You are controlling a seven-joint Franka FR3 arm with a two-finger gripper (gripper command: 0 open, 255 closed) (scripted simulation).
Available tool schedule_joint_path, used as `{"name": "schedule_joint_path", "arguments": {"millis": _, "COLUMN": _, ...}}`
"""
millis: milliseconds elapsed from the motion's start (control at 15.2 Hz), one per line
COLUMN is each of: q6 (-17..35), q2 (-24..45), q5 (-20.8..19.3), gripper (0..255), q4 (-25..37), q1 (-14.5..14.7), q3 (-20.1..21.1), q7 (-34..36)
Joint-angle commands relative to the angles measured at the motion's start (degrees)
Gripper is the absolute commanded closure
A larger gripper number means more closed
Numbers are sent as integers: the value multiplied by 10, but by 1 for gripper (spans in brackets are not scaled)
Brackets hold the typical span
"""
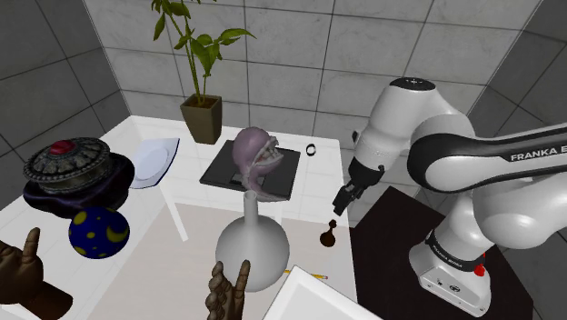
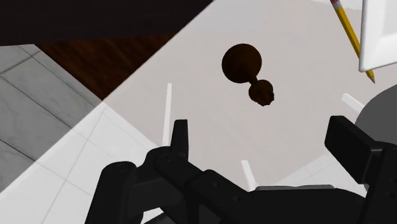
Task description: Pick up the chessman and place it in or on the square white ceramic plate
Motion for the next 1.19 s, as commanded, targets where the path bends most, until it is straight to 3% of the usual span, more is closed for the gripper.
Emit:
{"name": "schedule_joint_path", "arguments": {"millis": 0, "q6": 62, "q2": 29, "q5": 24, "gripper": 0, "q4": -18, "q1": 17, "q3": 31, "q7": 16}}
{"name": "schedule_joint_path", "arguments": {"millis": 594, "q6": 183, "q2": 125, "q5": 47, "gripper": 0, "q4": -38, "q1": 17, "q3": 67, "q7": 18}}
{"name": "schedule_joint_path", "arguments": {"millis": 1056, "q6": 183, "q2": 125, "q5": 47, "gripper": 0, "q4": -38, "q1": 17, "q3": 66, "q7": 18}}
{"name": "schedule_joint_path", "arguments": {"millis": 1122, "q6": 183, "q2": 125, "q5": 47, "gripper": 255, "q4": -38, "q1": 17, "q3": 66, "q7": 18}}
